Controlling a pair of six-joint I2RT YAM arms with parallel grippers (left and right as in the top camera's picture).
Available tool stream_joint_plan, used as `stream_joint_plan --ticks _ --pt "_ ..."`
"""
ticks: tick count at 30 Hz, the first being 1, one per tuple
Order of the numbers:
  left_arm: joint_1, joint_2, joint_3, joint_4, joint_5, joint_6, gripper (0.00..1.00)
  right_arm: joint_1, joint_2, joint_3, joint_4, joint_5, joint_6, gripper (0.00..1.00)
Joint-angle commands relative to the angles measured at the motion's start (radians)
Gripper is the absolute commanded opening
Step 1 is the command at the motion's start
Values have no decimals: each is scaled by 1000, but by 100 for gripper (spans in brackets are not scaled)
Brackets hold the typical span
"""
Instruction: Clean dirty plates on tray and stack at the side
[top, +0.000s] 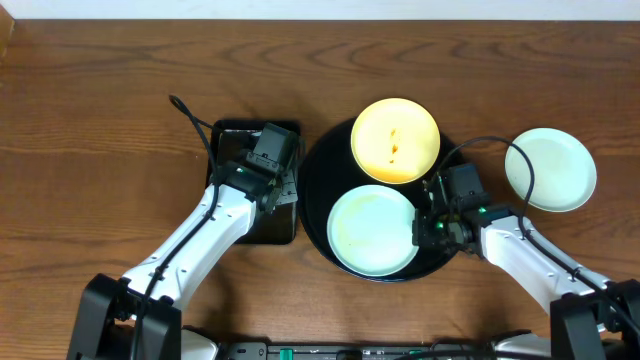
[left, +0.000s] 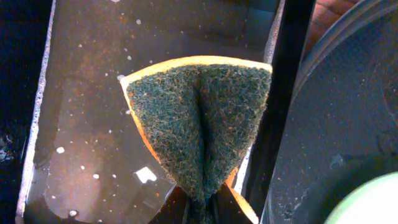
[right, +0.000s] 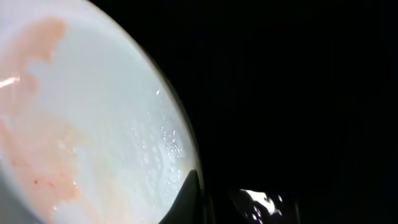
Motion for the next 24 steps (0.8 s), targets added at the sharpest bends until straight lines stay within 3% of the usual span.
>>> stream_joint_plan --ticks 1,5,20,24 --pt "4 -1 -10 -10 -16 18 8 8 -23 6 44 -83 -68 1" --pt "4 -1 -10 -13 -16 18 8 8 -90 45 46 -63 -117 1" --pt "4 -1 -10 -11 -16 18 8 8 -309 78 52 372 -323 1" --pt "4 -1 -10 -11 -16 18 8 14 -367 100 49 375 -373 1"
